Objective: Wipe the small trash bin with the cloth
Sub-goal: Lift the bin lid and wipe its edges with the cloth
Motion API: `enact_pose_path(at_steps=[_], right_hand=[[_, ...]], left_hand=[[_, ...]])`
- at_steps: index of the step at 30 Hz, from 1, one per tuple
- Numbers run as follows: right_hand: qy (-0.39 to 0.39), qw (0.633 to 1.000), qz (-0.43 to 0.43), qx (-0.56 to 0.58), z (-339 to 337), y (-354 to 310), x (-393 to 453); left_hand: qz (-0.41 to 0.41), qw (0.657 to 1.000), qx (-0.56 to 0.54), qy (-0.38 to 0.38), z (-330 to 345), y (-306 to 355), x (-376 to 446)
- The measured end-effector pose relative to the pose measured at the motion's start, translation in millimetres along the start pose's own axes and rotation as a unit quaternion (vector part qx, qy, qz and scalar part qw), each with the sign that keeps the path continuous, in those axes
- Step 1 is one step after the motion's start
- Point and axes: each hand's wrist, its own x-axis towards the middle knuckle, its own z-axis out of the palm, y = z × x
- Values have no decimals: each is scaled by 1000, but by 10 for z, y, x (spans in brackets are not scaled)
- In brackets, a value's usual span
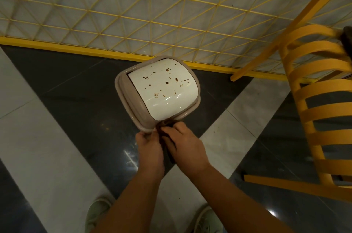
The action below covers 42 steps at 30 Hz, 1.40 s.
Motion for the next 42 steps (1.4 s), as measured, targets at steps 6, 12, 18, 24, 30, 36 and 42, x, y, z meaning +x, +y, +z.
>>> enact_pose_path(at_steps=[6,12,18,24,30,36,42], right_hand=[[71,996,28,-44,-249,356,107],[86,993,80,-5,-143,211,28],[16,999,-15,-23,-44,3,76],[105,990,92,-35,-313,471,79],[85,993,75,-15,-131,161,34],[41,998,-9,-41,-79,107,70],[98,989,99,-46,-374,531,54]], left_hand=[[-6,999,-31,-35,-82,15,52],[2,999,-23,-27,-61,0,59],[9,1000,17,-20,-112,13,133],[-1,999,-12,-45,-115,20,209],[18,999,-6,-35,-88,-4,185],[13,999,26,-31,-151,24,251],[-11,999,11,-41,-160,121,301]])
